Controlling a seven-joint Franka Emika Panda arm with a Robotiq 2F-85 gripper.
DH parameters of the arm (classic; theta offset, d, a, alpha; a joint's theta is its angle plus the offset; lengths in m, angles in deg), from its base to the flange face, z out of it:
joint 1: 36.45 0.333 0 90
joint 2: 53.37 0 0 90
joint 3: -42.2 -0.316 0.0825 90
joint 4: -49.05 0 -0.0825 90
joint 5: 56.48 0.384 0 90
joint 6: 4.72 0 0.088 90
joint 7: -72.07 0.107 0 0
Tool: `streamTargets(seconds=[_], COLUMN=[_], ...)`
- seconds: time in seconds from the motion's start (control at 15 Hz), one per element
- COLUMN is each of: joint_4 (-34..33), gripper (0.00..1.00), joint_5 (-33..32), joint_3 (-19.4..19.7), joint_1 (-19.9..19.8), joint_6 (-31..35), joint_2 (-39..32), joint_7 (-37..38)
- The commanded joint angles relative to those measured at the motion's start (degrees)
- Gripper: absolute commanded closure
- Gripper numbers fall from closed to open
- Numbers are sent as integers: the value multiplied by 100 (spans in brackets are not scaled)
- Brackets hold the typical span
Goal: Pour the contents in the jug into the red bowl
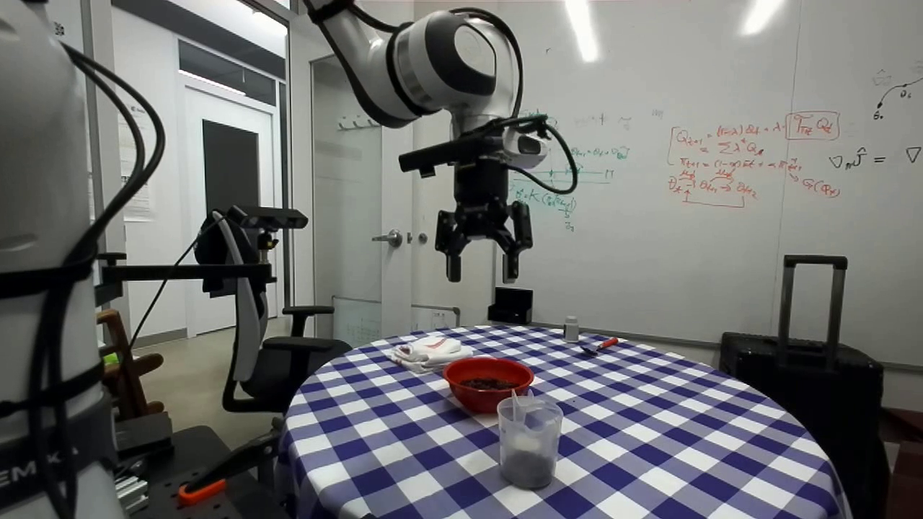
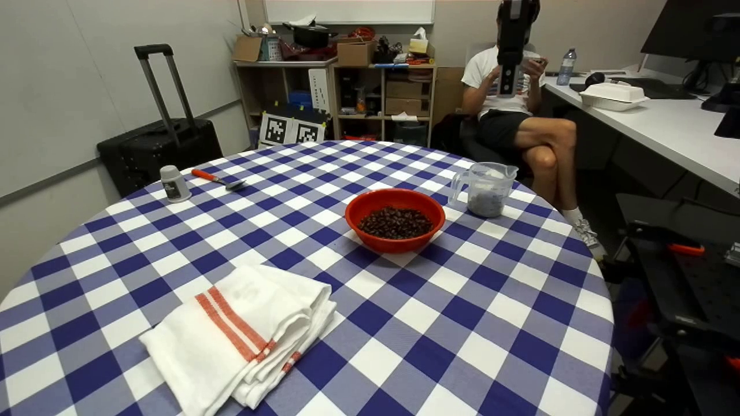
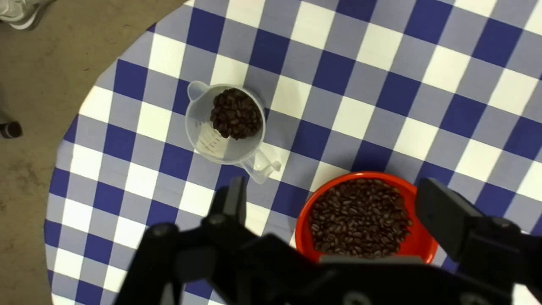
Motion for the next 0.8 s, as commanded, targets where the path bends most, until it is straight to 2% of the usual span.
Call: streamTargets(seconds=[0.0, 0.2, 0.33, 0.47, 0.73], joint_4=[-327, -493, -640, -793, -1117], gripper=[0, 0, 0, 0, 0], joint_5=[138, 426, 364, 253, -251], joint_3=[242, 329, 334, 307, 271], joint_1=[33, -8, -62, -104, -106], joint_6=[363, 530, 555, 554, 711], joint_2=[-716, -1120, -1390, -1653, -2304], joint_7=[-1189, -2356, -2710, -2873, -2631])
